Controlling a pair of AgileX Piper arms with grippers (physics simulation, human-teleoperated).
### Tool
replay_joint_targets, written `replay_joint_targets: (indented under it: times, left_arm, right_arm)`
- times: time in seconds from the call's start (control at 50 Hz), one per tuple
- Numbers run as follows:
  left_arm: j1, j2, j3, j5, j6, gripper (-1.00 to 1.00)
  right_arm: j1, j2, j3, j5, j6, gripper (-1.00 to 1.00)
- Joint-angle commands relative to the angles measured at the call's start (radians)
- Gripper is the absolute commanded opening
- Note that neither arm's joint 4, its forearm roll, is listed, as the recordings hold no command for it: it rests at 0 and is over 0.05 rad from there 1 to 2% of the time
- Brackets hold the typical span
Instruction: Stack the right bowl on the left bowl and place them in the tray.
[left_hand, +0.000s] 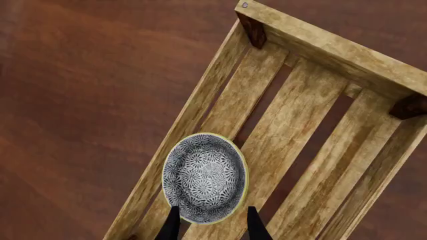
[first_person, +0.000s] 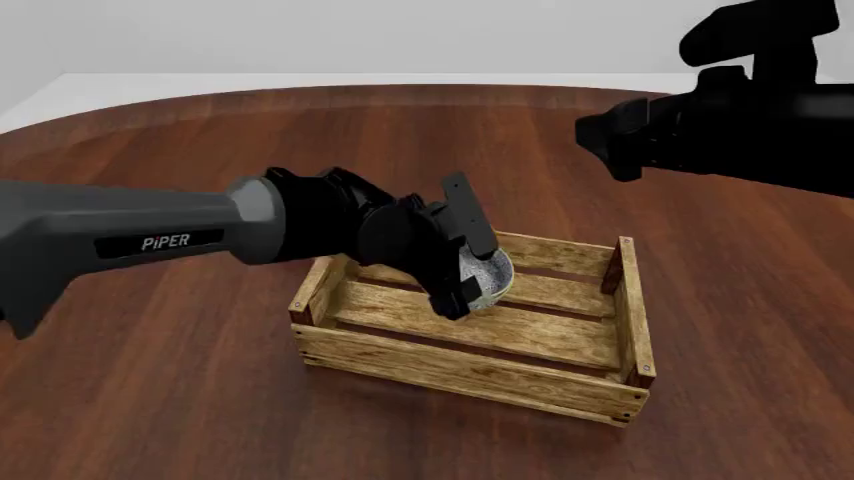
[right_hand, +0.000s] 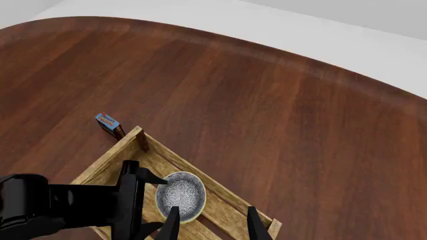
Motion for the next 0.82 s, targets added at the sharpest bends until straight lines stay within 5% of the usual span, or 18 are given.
replay_joint_targets:
  times: [0.02,0.48,0.82]
  left_arm:
    - [0.044,-0.131,0.102,-0.075,-0.057,1.00]
    - [0.136,-0.578,0.390,-0.256,-0.188,1.00]
    - [0.296,-0.910,0.609,-0.316,-0.239,1.00]
  right_arm:
    - [-0.001,0.016,0.001,-0.009,-0.003,1.00]
    - [-0.060,0.028,0.000,-0.045,-0.020,1.00]
    - [-0.125,-0.010,0.040,-0.083,-0.044,1.00]
